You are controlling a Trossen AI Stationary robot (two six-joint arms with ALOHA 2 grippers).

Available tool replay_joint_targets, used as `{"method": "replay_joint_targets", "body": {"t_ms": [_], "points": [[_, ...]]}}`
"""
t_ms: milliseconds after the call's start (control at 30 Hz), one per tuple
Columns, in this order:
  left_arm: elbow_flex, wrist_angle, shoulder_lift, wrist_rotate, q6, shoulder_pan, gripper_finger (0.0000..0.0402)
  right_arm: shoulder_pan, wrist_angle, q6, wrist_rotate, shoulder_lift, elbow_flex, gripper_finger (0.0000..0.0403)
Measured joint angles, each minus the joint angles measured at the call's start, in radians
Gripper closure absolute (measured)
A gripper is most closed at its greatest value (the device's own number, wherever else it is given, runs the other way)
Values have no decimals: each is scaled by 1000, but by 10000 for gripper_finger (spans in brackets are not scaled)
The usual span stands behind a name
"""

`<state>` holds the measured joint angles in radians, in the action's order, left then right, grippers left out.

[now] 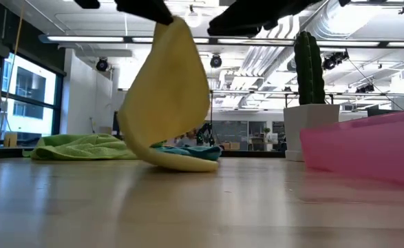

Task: Roll microfiber towels into tight, uniform cylinder then place into a basket
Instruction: Fold the yellow microfiber towel

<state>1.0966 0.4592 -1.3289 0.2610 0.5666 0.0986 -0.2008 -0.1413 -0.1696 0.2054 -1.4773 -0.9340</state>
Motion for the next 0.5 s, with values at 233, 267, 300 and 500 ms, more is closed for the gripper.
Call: {"method": "replay_joint_targets", "body": {"t_ms": [233, 267, 300, 500], "points": [[0, -53, 0, 50, 57, 0, 401, 17, 2, 96, 1, -86, 0, 238], [0, -58, 0, 57, 58, 0, 401, 18, 1, 109, 1, -95, 0, 238], [0, -63, 0, 67, 59, 0, 401, 22, 1, 125, 1, -104, 0, 238], [0, -70, 0, 117, 74, 0, 401, 45, -4, 202, 12, -157, 0, 238]]}}
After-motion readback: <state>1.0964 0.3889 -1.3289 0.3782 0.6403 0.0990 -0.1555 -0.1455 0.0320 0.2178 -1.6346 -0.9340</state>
